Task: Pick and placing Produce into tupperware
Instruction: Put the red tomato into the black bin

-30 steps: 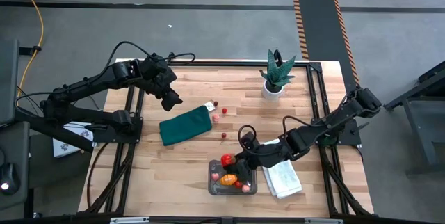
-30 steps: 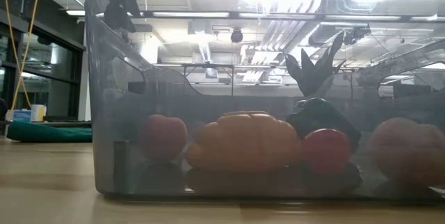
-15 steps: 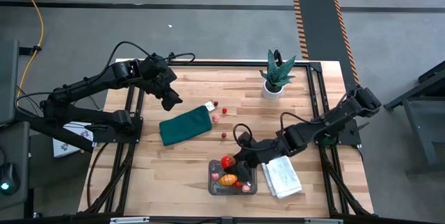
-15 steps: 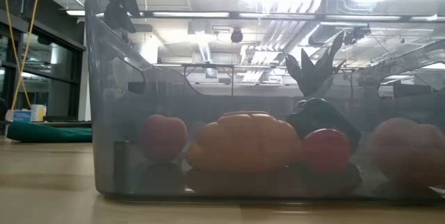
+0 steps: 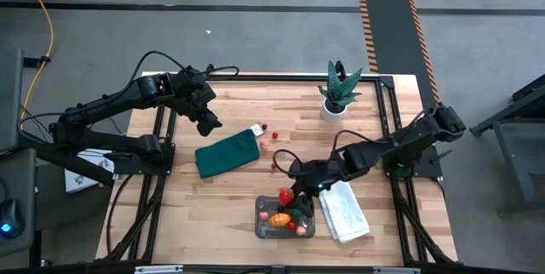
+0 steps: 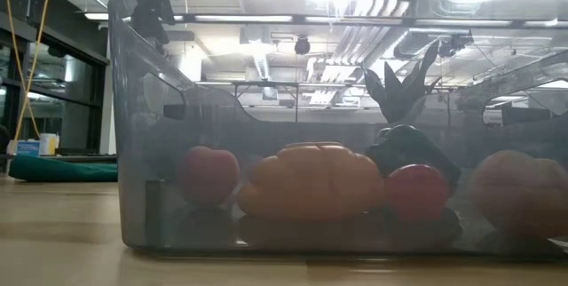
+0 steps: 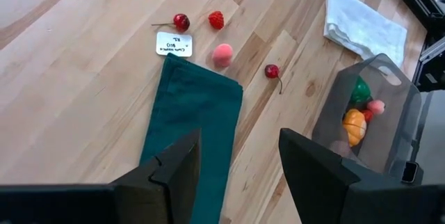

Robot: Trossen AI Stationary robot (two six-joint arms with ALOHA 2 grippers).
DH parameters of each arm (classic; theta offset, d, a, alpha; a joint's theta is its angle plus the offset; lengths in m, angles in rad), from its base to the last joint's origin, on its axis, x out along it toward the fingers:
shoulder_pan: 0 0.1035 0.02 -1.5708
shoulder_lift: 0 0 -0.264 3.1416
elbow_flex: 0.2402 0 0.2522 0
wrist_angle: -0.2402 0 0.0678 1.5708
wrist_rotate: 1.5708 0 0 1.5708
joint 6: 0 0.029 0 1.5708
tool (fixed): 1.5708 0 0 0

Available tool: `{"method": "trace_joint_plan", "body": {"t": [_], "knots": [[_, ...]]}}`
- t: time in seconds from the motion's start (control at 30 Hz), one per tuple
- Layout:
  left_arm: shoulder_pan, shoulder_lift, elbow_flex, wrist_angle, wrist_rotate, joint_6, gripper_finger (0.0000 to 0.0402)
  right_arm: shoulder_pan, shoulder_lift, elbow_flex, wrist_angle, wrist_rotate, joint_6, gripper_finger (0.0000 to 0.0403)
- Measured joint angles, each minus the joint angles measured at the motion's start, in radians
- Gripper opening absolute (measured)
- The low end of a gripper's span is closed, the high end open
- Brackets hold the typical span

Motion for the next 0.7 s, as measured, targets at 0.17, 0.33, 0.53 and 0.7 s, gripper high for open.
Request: {"method": "trace_joint_plan", "body": {"t": [0.17, 0.33, 0.53, 0.7], "knots": [[0.000, 0.000, 0.000, 0.000, 0.000, -0.002, 0.0182, -0.017, 0.000, 0.000, -0.051, -0.018, -0.062, 0.0248], [0.000, 0.000, 0.000, 0.000, 0.000, -0.005, 0.0182, -0.021, 0.000, 0.000, -0.069, -0.018, -0.110, 0.0248], [0.000, 0.000, 0.000, -0.007, 0.000, -0.006, 0.0182, -0.038, 0.000, 0.108, -0.215, -0.018, -0.178, 0.0248], [0.000, 0.000, 0.000, -0.007, 0.000, -0.006, 0.0182, -0.029, 0.006, 0.275, -0.407, 0.093, -0.263, 0.0248]]}}
